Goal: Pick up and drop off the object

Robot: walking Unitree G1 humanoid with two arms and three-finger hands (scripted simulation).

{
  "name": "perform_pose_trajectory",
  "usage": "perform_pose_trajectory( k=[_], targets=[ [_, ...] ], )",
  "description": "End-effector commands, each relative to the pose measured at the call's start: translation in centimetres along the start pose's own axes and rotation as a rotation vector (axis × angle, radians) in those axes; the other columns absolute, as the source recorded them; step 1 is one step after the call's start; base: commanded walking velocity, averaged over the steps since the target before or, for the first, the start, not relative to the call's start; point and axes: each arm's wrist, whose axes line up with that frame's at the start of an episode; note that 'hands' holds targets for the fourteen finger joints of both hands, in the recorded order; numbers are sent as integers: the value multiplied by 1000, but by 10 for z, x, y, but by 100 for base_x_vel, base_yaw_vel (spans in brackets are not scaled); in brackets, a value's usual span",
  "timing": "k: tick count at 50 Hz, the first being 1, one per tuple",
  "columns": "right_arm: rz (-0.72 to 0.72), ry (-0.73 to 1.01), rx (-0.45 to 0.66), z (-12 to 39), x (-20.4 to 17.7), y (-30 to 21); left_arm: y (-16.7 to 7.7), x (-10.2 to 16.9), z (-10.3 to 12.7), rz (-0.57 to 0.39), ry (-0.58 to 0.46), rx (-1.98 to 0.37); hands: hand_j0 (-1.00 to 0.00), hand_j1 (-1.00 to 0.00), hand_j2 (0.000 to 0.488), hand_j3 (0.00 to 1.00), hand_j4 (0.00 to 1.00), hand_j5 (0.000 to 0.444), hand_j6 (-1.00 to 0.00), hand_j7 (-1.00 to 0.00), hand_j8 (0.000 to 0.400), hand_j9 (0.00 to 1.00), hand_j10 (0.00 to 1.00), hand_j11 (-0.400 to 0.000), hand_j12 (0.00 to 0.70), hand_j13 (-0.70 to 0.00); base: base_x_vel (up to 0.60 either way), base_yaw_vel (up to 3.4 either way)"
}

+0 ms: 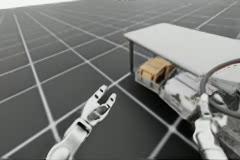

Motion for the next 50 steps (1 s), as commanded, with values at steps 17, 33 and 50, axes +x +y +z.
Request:
perform_pose_trajectory(
  k=[17, 33, 50],
  targets=[
    [42, -24, 17, 7, -2, 9, -3, -2, 2, -12, -11, 4, 0, 0, 0, 1000, 1000, 0, 0, 0, 0, 1000, 1000, -400, 0, -700, 30, -103],
    [42, -24, 17, 7, -2, 9, -3, -2, 2, -12, -11, 4, 0, 0, 0, 1000, 1000, 0, 0, 0, 0, 1000, 1000, -400, 0, -700, 34, -55],
    [42, -24, 17, 7, -2, 9, -3, -2, 2, -12, -11, 4, 0, 0, 0, 1000, 1000, 0, 0, 0, 0, 1000, 1000, -400, 0, -700, 33, -31]
  ],
)
